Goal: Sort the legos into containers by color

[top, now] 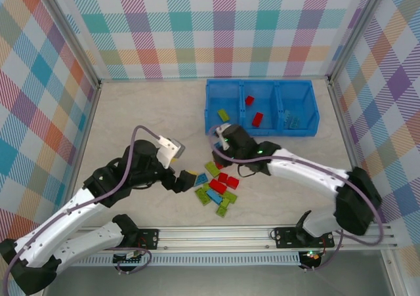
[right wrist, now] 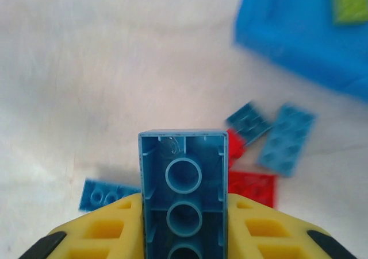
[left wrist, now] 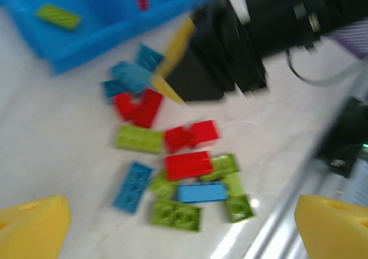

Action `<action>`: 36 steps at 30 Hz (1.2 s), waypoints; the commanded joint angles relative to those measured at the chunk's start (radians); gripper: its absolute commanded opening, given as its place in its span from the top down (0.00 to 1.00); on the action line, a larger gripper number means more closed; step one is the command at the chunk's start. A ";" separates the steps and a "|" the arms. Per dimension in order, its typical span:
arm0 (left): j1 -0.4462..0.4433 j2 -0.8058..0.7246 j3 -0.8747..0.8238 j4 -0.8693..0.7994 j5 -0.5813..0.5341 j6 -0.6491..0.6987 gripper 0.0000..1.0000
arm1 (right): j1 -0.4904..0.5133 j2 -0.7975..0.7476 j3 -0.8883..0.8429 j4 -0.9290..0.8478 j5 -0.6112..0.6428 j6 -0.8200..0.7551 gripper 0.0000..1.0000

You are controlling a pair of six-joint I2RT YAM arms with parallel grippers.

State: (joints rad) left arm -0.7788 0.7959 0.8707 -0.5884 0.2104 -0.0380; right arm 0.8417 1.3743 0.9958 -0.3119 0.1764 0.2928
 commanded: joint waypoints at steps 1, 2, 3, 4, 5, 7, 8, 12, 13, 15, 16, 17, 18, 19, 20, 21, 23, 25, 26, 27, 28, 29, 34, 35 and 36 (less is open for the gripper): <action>-0.025 0.048 -0.032 0.183 0.211 -0.046 0.00 | -0.153 -0.121 -0.042 0.028 0.079 0.047 0.71; -0.037 0.074 -0.031 0.193 0.172 -0.066 0.00 | -0.231 -0.155 -0.051 0.030 0.060 0.051 0.71; -0.049 0.100 -0.022 0.192 0.125 -0.086 0.00 | -0.318 -0.180 -0.062 0.045 0.038 0.054 0.72; -0.057 0.122 -0.013 0.187 0.083 -0.102 0.00 | -0.397 -0.188 -0.072 0.063 0.013 0.051 0.73; -0.067 0.148 -0.003 0.179 0.041 -0.117 0.00 | -0.490 -0.179 -0.069 0.072 -0.008 0.049 0.74; -0.080 0.188 0.013 0.168 -0.005 -0.136 0.00 | -0.634 -0.122 -0.028 0.060 -0.053 0.039 0.74; -0.086 0.204 0.019 0.167 -0.015 -0.144 0.00 | -0.698 -0.074 0.003 0.057 -0.079 0.038 0.74; -0.109 0.237 0.023 0.166 -0.113 -0.214 0.00 | -0.833 0.114 0.122 0.054 -0.120 0.051 0.72; -0.112 0.243 0.024 0.162 -0.150 -0.250 0.00 | -0.848 0.161 0.150 0.063 -0.111 0.052 0.72; -0.111 0.259 0.033 0.140 -0.204 -0.344 0.00 | -0.870 0.251 0.201 0.073 -0.107 0.058 0.73; -0.111 0.265 0.036 0.136 -0.204 -0.371 0.00 | -0.875 0.290 0.223 0.075 -0.102 0.057 0.73; -0.111 0.271 0.035 0.140 -0.191 -0.390 0.00 | -0.877 0.332 0.252 0.071 -0.095 0.055 0.72; -0.113 0.276 0.034 0.142 -0.178 -0.403 0.00 | -0.880 0.370 0.278 0.066 -0.086 0.054 0.69; -0.113 0.279 0.033 0.145 -0.172 -0.412 0.00 | -0.882 0.396 0.300 0.058 -0.082 0.056 0.64; -0.112 0.280 0.031 0.143 -0.174 -0.422 0.00 | -0.884 0.422 0.325 0.048 -0.085 0.059 0.61; -0.112 0.280 0.030 0.140 -0.181 -0.425 0.00 | -0.885 0.441 0.344 0.037 -0.087 0.061 0.58; -0.112 0.276 0.027 0.136 -0.208 -0.424 0.00 | -0.884 0.453 0.366 0.017 -0.094 0.069 0.47; -0.112 0.269 0.019 0.139 -0.244 -0.424 0.00 | -0.885 0.437 0.365 0.006 -0.105 0.077 0.43; -0.113 0.265 0.014 0.143 -0.269 -0.431 0.00 | -0.884 0.416 0.350 0.010 -0.110 0.082 0.43; -0.114 0.266 0.010 0.145 -0.291 -0.443 0.00 | -0.884 0.389 0.334 0.015 -0.117 0.087 0.43; -0.113 0.268 0.008 0.146 -0.310 -0.451 0.00 | -0.884 0.362 0.317 0.018 -0.128 0.091 0.43; -0.112 0.273 0.009 0.145 -0.335 -0.465 0.00 | -0.884 0.324 0.295 0.016 -0.149 0.097 0.43; -0.113 0.353 0.027 0.113 -0.453 -0.580 0.00 | -0.831 0.041 0.121 0.003 -0.324 0.138 0.41; -0.112 0.381 0.036 0.105 -0.469 -0.602 0.00 | -0.800 -0.032 0.078 -0.007 -0.359 0.142 0.40; -0.111 0.413 0.050 0.097 -0.480 -0.619 0.00 | -0.757 -0.103 0.035 -0.013 -0.378 0.143 0.39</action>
State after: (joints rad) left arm -0.8768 1.1496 0.8852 -0.4511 -0.1791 -0.5682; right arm 0.0029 1.4273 1.1091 -0.3042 -0.0601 0.4084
